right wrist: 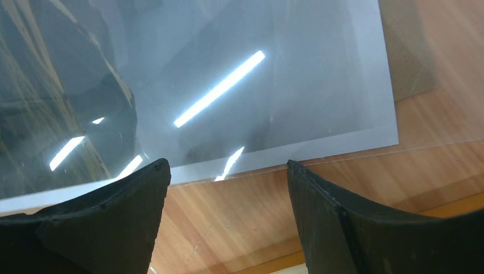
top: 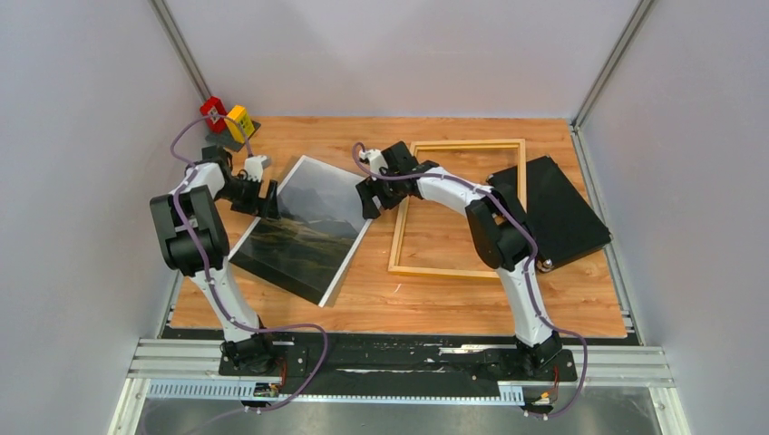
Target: Put the photo into the frame
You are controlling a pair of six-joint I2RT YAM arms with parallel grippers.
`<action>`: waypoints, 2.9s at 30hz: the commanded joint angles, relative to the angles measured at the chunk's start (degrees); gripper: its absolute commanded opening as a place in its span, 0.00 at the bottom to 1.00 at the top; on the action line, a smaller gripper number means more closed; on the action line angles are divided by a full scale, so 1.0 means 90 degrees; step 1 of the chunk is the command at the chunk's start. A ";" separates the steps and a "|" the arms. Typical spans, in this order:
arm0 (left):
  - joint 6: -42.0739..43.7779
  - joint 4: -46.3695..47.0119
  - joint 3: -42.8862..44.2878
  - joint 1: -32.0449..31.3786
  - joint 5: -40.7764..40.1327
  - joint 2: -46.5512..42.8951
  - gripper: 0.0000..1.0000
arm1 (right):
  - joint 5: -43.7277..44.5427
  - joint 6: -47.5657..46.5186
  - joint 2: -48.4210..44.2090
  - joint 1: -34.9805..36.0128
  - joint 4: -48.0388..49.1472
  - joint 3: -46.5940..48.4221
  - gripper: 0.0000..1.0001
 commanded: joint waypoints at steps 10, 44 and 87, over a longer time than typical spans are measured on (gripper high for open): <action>-0.0589 0.0231 -0.1051 -0.0023 0.0580 -0.1244 1.00 | 0.0191 -0.0299 0.0155 -0.0228 -0.0437 0.0523 0.82; -0.1672 0.1085 -0.0317 -0.0039 0.0867 -0.0322 0.97 | -0.1149 0.2102 0.0333 -0.0566 -0.0612 0.0604 0.78; -0.1170 0.0394 -0.0413 -0.0023 0.1083 -0.0679 0.71 | -0.2343 0.2135 0.0700 -0.0674 -0.0455 0.1083 0.75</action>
